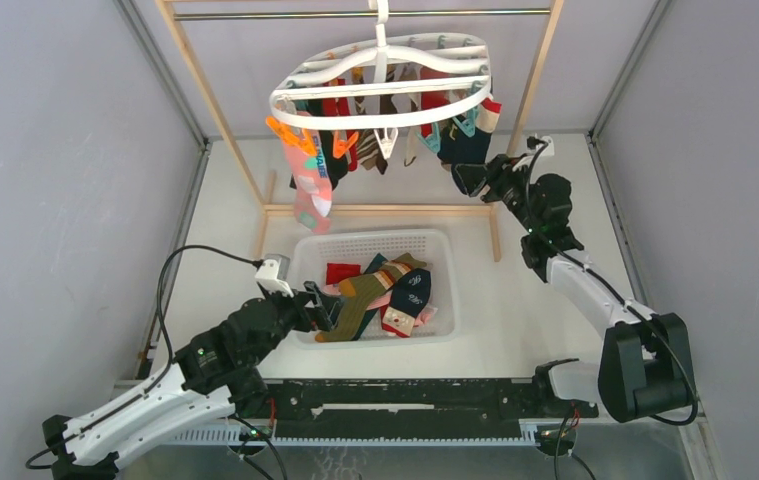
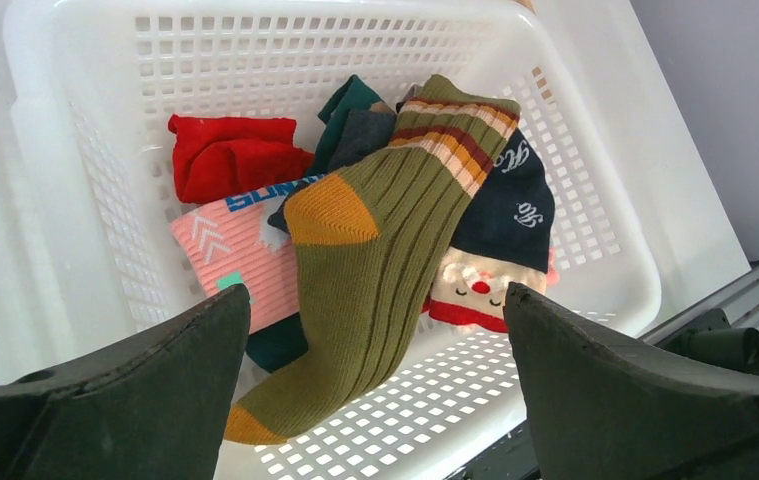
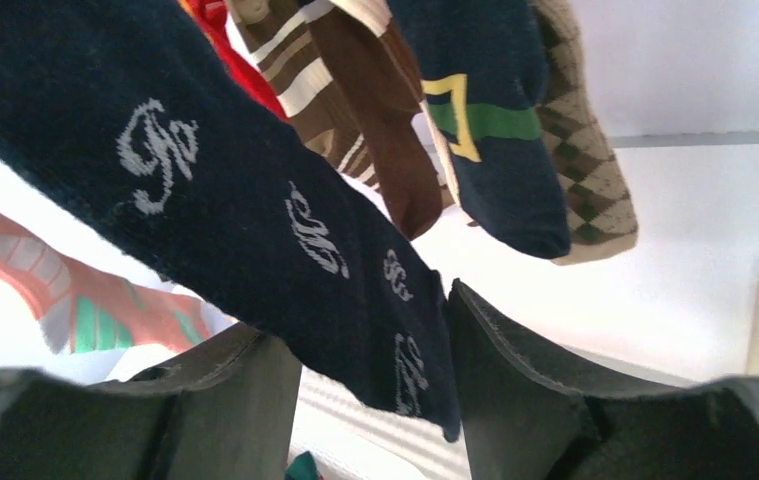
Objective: Remove the socks clipped to the hanger
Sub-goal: Remove the sock from the hanger.
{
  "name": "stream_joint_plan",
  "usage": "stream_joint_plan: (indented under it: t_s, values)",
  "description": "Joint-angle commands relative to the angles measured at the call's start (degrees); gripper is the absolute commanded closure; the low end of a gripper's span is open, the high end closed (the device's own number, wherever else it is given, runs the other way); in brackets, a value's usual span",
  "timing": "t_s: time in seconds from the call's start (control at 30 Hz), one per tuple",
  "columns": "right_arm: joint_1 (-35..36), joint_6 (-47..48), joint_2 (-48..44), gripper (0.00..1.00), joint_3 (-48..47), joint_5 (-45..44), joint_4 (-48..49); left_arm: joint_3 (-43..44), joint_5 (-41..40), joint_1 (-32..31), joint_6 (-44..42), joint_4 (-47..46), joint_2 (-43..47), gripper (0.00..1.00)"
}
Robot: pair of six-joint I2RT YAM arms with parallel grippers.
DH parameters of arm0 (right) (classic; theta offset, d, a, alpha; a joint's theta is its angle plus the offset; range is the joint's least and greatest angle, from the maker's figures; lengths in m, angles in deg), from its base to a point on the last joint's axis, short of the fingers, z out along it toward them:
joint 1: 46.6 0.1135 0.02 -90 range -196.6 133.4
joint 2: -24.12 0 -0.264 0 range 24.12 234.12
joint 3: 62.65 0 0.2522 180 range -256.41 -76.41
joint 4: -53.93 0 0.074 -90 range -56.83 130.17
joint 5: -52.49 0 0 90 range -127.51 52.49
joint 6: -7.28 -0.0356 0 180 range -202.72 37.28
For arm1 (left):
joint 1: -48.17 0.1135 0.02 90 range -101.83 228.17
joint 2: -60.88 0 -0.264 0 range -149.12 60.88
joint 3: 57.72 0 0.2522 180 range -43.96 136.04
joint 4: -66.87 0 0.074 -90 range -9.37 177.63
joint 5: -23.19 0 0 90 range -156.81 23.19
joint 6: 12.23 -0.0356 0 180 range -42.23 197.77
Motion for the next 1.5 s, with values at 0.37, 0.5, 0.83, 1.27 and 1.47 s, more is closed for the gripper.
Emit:
stream_joint_plan:
  t_s: [0.37,0.5,0.83,1.27,1.47]
  values:
    - [4.85,3.15,-4.68,0.71,-2.62,-2.56,-2.69,3.06,0.19,0.31,-0.38,0.52,2.25,0.0]
    - [5.52,3.67,-6.36,0.76,-2.43,-2.94,-4.75,3.06,0.47,0.32,-0.21,0.68,2.65,0.0]
    - [7.13,4.54,-11.83,0.79,-0.07,-3.77,-7.56,3.15,0.85,0.34,0.14,1.26,3.62,0.0]
    - [9.63,5.02,-18.97,0.79,3.49,-5.38,-10.73,3.57,0.78,0.33,0.24,1.94,4.11,0.0]
    - [11.23,5.41,-21.04,0.79,4.4,-6.03,-12.05,4.05,0.98,0.32,0.06,1.9,3.83,0.0]
